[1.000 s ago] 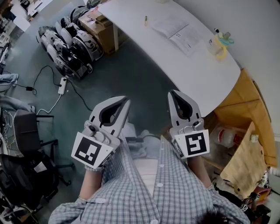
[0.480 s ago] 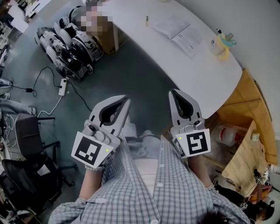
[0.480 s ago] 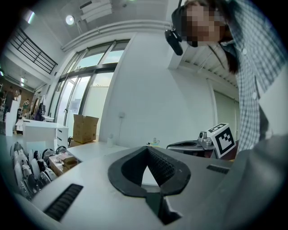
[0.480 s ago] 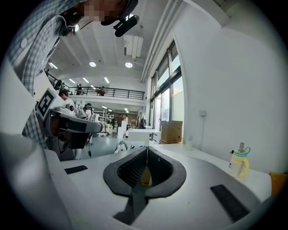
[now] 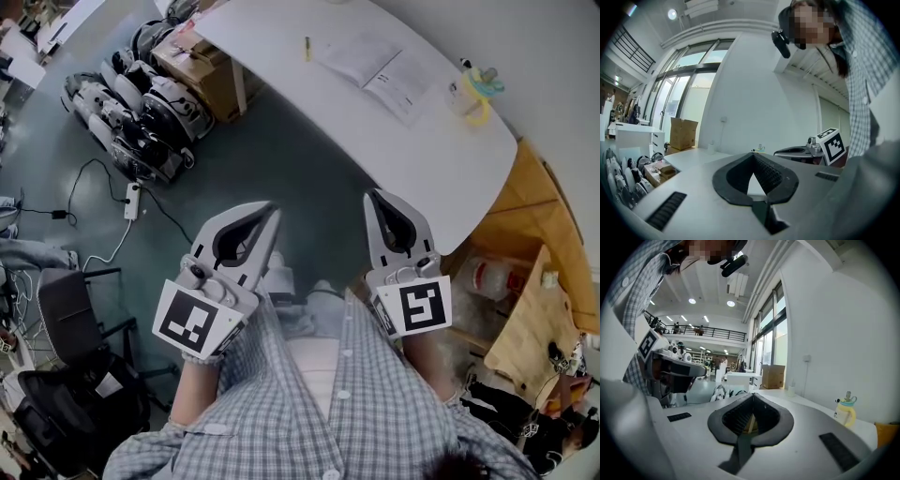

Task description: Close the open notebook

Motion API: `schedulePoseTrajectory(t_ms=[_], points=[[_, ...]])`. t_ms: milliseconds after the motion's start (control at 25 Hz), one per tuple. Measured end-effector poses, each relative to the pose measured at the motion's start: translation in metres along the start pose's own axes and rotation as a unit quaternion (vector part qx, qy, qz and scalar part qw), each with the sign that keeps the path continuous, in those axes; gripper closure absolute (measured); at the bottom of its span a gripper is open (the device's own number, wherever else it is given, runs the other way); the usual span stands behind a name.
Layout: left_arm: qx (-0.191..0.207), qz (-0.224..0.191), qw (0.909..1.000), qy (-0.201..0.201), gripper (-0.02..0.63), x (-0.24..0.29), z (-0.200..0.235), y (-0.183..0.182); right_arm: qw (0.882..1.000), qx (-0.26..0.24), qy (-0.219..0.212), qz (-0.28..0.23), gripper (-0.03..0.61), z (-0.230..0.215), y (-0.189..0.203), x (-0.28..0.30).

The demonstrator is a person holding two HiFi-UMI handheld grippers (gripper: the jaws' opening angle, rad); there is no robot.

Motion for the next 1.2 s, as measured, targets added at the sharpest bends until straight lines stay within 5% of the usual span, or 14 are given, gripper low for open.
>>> schedulePoseTrajectory(t_ms=[1200], points=[[0.008, -0.011, 0.9973, 0.072, 0.606, -0.006, 0.089, -0.005, 0.994, 0.025, 0.105, 0.006, 0.558, 0.03, -0.009, 0.048]])
Point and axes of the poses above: the fingertips, and each gripper's own axes: x forward along the fingers, z to its left, y out of its underside, the point moved 4 cm from there along -x, backward along the fingers, and after that the axes turned 1 degree about x, right-handed, at the moved point
